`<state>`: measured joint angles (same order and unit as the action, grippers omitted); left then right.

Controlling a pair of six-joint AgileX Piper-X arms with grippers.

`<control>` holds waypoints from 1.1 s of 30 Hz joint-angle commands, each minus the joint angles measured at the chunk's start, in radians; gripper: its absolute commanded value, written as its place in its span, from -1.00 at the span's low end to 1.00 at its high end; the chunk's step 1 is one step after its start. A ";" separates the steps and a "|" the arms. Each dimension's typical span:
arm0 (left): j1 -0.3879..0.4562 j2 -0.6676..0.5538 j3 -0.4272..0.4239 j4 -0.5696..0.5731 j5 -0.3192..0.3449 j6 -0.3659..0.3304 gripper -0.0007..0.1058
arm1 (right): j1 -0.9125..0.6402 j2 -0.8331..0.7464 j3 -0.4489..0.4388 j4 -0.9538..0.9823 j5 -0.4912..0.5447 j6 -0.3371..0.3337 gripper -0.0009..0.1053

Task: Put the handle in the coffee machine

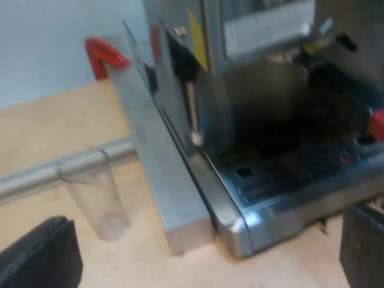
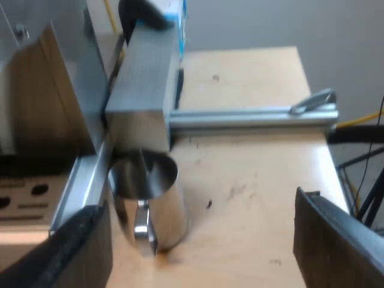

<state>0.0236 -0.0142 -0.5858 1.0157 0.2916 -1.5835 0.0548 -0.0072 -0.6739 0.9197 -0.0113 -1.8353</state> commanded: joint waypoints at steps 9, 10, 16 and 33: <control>-0.052 -0.130 0.071 0.002 -0.018 -0.004 0.67 | -0.003 -0.043 0.094 0.133 -0.012 -0.001 0.26; -0.052 -0.130 0.071 0.002 -0.018 -0.004 0.67 | -0.003 -0.043 0.103 0.148 -0.012 -0.001 0.26; -0.052 -0.130 0.071 0.002 -0.018 -0.004 0.67 | -0.003 -0.041 0.124 0.156 -0.015 0.010 0.26; -0.052 -0.130 0.071 0.002 -0.018 -0.004 0.67 | -0.003 -0.041 0.124 0.156 -0.015 0.018 0.26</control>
<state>-0.0239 -0.0126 -0.5101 1.0305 0.2777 -1.5835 0.0548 -0.0053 -0.5422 1.0804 -0.0164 -1.8173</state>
